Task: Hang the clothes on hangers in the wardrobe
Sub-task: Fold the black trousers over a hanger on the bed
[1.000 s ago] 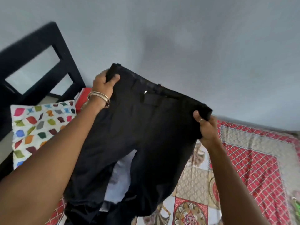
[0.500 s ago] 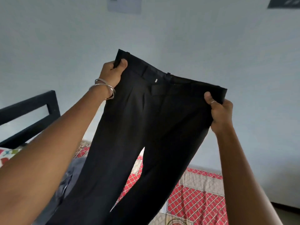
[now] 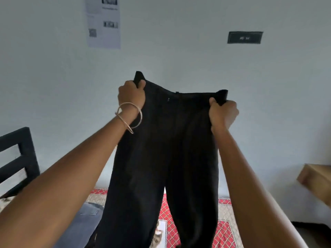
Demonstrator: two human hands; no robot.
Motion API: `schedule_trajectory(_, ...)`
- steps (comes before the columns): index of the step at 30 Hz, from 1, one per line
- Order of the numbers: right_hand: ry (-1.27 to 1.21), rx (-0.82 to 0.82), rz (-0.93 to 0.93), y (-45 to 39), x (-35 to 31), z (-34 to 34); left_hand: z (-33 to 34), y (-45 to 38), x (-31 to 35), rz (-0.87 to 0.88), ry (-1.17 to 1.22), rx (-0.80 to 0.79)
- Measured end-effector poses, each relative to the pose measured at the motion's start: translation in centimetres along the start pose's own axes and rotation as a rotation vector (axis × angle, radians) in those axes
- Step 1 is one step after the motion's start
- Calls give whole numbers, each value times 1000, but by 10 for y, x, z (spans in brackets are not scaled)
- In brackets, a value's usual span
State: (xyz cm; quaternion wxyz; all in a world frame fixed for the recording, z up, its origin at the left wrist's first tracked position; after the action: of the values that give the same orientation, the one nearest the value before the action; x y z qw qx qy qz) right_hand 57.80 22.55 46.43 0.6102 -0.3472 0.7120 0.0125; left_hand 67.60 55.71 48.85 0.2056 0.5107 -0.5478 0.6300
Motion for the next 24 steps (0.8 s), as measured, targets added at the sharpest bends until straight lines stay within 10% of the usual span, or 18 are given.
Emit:
schedule_trajectory(7, 45, -51, -139, 9, -52, 5, 83, 26, 66, 10, 72, -202)
schedule_trajectory(19, -103, -696, -258, 4, -83, 38, 149, 53, 106, -167, 440, -625)
schedule_trajectory(24, -155, -650, -331, -8, -73, 24, 165, 62, 117, -28, 372, -822)
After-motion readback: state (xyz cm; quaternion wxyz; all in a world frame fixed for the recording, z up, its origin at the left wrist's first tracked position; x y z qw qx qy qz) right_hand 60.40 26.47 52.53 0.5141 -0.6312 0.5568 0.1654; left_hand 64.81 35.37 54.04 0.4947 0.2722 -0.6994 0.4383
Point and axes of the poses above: each hand's wrist, its own y-axis away from the middle knuckle, its own z-axis out of the palm, x = y × z, the point moved 10 cm from there along -y, towards the middle knuckle, and after that the axes turned 11 degrees about y, right-handed, at the moved point
